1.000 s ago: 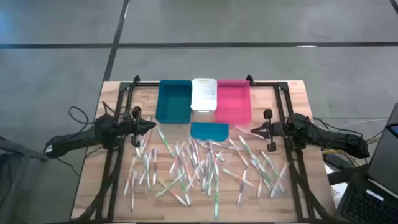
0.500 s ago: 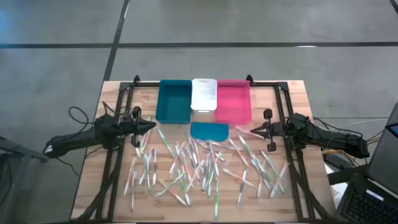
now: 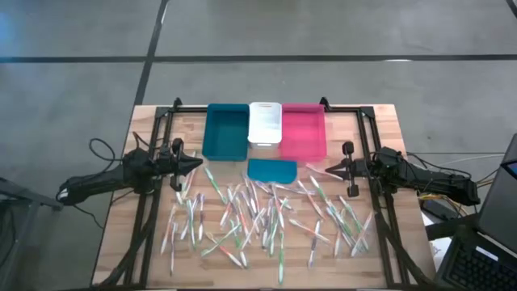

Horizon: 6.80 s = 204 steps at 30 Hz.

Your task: Pick & Place Toothbrushes

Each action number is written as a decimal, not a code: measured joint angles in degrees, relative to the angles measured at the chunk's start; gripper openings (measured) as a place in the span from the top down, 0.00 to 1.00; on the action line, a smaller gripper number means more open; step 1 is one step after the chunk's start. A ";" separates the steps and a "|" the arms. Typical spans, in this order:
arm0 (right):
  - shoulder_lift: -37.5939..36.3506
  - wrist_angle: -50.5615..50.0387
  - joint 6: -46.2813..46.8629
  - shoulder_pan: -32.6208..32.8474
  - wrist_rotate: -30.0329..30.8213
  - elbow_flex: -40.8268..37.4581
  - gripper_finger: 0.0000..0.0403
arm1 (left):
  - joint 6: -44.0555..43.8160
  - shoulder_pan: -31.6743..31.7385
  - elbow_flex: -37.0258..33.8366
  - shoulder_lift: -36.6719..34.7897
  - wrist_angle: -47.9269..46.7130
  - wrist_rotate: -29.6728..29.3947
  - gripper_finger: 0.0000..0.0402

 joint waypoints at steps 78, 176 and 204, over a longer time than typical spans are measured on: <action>37.75 44.83 13.60 -0.79 13.40 5.58 0.98 | 0.00 -0.01 0.00 0.02 -0.09 0.00 0.94; 67.58 -53.66 40.64 21.29 28.56 51.93 0.98 | 0.00 0.00 0.00 0.00 -0.22 0.00 0.94; 67.56 -57.20 58.27 30.36 34.89 51.93 0.98 | 0.00 0.00 0.00 0.01 -0.20 0.00 0.94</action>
